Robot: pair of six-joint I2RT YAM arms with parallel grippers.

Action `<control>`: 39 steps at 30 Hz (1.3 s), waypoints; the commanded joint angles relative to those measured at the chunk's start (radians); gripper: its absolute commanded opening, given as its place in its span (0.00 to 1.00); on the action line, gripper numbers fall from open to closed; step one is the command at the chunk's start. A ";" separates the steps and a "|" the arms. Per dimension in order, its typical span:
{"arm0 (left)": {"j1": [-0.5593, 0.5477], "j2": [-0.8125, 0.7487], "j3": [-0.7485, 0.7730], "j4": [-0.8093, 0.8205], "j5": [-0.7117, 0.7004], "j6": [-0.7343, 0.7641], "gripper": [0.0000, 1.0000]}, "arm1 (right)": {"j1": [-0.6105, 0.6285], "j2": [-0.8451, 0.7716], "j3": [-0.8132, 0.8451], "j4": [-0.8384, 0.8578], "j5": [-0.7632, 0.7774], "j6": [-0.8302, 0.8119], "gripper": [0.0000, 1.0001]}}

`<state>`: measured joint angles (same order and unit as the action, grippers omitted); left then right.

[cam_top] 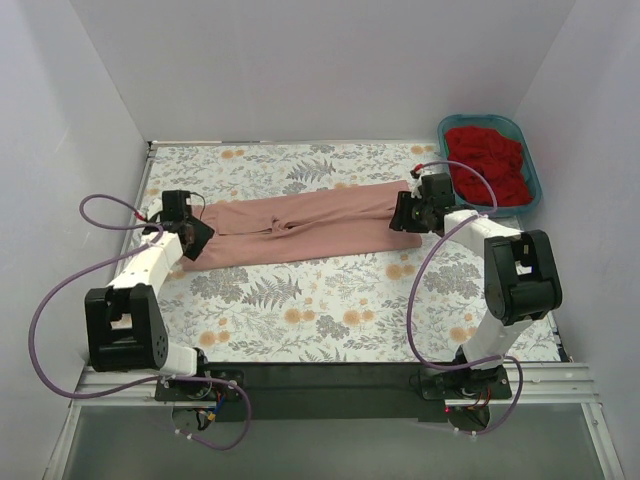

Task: Fold and stack the t-shirts
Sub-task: Fold the tshirt

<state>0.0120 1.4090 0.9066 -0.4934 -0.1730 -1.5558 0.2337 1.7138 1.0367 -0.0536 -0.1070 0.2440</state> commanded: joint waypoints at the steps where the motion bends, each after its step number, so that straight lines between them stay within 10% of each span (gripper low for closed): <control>1: 0.058 0.033 -0.034 -0.001 -0.019 0.016 0.42 | -0.019 -0.014 -0.033 0.027 -0.100 0.080 0.54; 17: 0.226 0.165 -0.095 -0.023 -0.052 0.011 0.27 | -0.189 -0.133 -0.348 -0.014 -0.082 0.225 0.49; 25: 0.227 0.056 -0.009 -0.043 -0.008 0.049 0.46 | -0.137 -0.275 -0.285 0.119 -0.210 0.178 0.49; 39: 0.226 -0.084 -0.037 -0.065 0.053 0.069 0.52 | -0.115 0.075 -0.121 0.327 -0.235 0.253 0.43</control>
<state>0.2337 1.3552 0.8890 -0.5430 -0.1360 -1.5013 0.1417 1.7584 0.8818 0.2165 -0.3634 0.4957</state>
